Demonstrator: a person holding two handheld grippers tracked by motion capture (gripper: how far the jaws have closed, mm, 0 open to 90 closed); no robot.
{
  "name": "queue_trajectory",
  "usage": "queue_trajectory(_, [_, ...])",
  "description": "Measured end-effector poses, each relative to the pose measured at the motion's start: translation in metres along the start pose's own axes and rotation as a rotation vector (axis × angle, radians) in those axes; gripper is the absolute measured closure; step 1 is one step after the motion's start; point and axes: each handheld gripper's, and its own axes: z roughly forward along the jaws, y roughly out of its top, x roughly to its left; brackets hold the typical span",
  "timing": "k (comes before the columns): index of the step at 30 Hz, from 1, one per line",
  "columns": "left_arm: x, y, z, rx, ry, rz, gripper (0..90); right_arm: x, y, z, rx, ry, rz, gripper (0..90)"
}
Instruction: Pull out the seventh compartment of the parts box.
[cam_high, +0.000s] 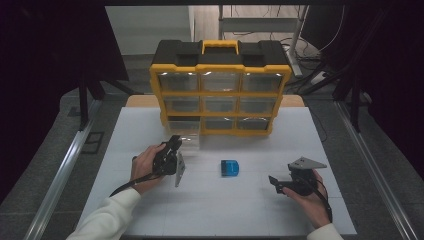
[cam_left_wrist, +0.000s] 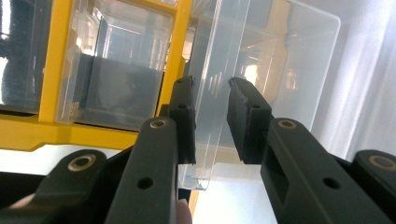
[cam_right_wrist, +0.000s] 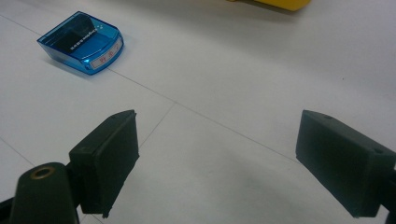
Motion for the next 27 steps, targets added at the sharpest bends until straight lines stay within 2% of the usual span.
queue_trajectory(10, [-0.0051, 0.0013, 0.0007, -0.011, -0.023, 0.021, 72.5, -0.0001, 0.0, -0.0001, -0.001, 0.002, 0.0, 13.7])
queue_trajectory(20, [-0.0038, -0.0001, 0.0014, -0.019, -0.043, 0.001, 70.0, -0.0003, 0.0001, -0.0002, -0.001, 0.003, 0.0, 13.7])
queue_trajectory(23, [-0.0039, -0.0003, 0.0023, -0.021, -0.051, -0.024, 57.9, -0.0002, 0.0001, -0.0001, -0.001, 0.002, 0.0, 13.7])
queue_trajectory(27, [-0.0008, 0.0011, 0.0002, -0.041, -0.092, -0.102, 41.1, -0.0004, 0.0001, 0.0, -0.001, 0.004, 0.001, 13.7])
